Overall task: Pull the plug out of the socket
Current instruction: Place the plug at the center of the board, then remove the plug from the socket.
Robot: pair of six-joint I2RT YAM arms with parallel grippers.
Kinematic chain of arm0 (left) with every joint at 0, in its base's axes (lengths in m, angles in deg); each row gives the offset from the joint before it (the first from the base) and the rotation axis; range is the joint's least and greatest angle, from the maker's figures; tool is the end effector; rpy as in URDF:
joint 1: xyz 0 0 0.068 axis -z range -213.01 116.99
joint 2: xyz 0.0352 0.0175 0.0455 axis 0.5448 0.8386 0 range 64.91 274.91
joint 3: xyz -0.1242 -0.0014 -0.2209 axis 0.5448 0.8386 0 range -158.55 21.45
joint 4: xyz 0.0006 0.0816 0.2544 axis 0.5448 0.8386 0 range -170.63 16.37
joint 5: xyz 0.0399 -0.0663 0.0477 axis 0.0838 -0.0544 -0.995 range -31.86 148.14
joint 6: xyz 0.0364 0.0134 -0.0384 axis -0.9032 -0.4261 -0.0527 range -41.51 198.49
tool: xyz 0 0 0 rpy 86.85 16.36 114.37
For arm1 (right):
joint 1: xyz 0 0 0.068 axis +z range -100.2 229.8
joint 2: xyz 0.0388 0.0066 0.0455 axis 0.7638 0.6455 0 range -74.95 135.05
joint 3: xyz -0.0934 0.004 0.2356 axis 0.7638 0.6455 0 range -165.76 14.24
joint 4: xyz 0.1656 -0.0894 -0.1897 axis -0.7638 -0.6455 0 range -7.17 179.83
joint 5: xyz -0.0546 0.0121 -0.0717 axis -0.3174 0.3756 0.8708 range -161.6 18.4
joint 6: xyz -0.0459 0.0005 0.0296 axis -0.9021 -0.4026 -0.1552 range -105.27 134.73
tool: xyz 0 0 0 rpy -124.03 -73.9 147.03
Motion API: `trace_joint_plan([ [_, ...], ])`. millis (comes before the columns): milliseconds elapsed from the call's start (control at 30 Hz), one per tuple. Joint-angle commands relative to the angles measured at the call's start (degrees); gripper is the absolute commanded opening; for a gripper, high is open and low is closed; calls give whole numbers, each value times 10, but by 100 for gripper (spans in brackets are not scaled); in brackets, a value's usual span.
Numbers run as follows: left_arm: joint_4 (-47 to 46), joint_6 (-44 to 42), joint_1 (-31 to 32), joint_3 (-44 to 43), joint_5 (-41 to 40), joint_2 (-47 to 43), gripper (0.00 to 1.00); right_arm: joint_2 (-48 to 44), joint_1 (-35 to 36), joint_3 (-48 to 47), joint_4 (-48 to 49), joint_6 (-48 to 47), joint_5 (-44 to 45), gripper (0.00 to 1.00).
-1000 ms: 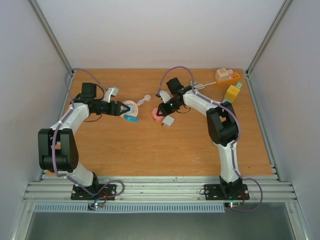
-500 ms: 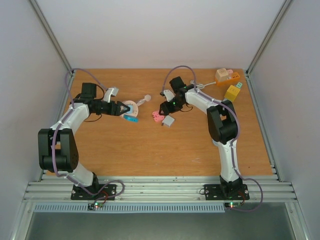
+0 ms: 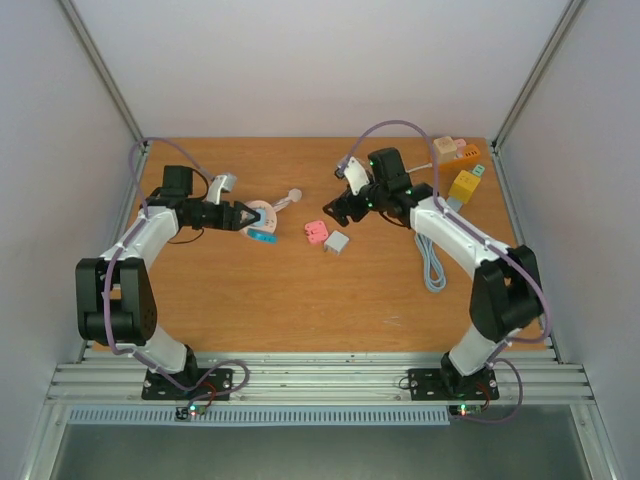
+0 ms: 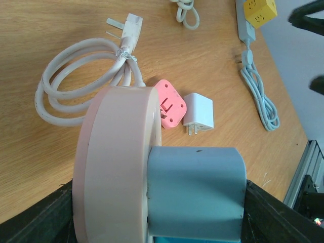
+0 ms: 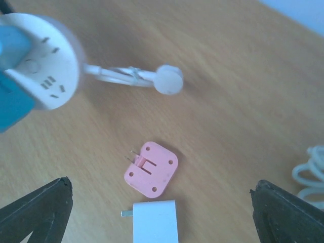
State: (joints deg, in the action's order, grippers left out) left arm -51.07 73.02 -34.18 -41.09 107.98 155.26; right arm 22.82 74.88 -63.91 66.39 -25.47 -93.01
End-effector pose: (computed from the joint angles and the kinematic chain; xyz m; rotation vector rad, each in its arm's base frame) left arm 0.3246 -0.0214 0.2111 0.4053 2.3228 -1.0440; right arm 0.3463 0.1769 0.2536 -1.3807 1.8104 0.2955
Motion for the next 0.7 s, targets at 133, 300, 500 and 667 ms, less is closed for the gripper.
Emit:
trace_joint_plan([
  [133, -57, 41, 9, -19, 38, -14, 0, -111, 75, 99, 105, -153, 29, 98],
  [300, -41, 47, 48, -46, 22, -4, 0, -128, 164, 119, 113, -208, 158, 97],
  [500, -32, 90, 62, -65, 34, 13, 0, -111, 236, 98, 92, -199, 212, 88],
  [667, -61, 107, 69, -43, 49, 7, 1, -78, 286, 97, 116, -214, 289, 80],
])
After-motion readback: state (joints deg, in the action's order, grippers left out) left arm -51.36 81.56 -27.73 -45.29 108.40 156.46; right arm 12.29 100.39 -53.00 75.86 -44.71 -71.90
